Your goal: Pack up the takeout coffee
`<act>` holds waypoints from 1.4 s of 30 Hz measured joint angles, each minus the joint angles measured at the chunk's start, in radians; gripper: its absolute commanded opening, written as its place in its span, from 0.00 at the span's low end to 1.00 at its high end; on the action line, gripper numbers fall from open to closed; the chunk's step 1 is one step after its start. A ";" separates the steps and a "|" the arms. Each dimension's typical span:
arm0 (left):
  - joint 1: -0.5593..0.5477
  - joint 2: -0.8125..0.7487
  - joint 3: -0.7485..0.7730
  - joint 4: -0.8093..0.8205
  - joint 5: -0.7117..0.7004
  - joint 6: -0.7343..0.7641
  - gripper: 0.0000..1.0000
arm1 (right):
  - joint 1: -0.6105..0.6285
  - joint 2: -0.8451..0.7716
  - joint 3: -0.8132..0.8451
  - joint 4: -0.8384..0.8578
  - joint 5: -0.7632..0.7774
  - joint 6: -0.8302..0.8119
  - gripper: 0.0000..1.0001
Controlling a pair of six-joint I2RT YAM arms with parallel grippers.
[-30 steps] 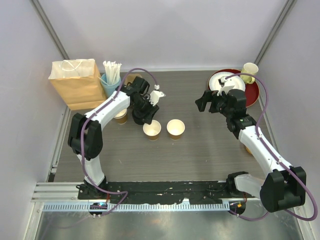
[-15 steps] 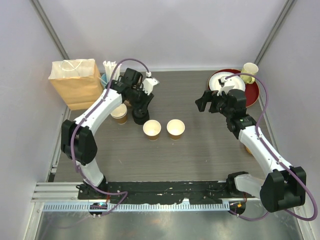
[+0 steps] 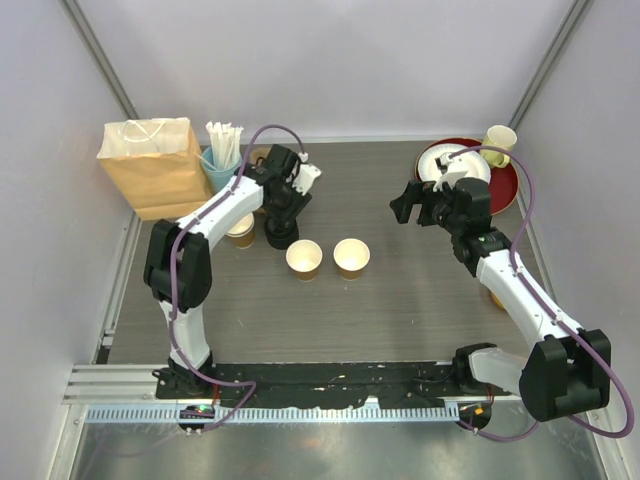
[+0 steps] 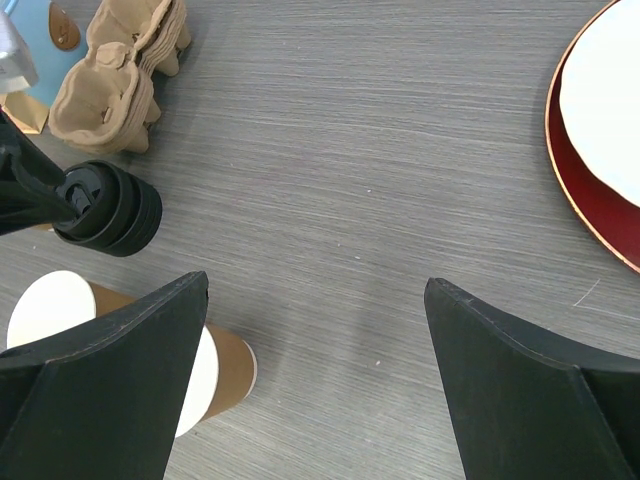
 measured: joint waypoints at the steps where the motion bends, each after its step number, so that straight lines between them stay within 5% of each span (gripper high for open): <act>1: -0.003 0.007 0.000 0.000 0.000 -0.002 0.45 | 0.000 0.000 0.000 0.000 0.000 0.000 0.95; 28: -0.044 0.083 0.058 -0.031 -0.027 -0.020 0.22 | 0.000 0.008 0.000 0.000 0.000 0.000 0.95; 40: -0.067 0.083 0.057 -0.059 -0.113 -0.020 0.25 | 0.000 0.008 0.000 0.000 -0.005 0.000 0.95; 42: -0.069 0.083 0.057 -0.061 -0.123 -0.020 0.17 | 0.000 0.008 0.000 0.000 -0.008 0.000 0.95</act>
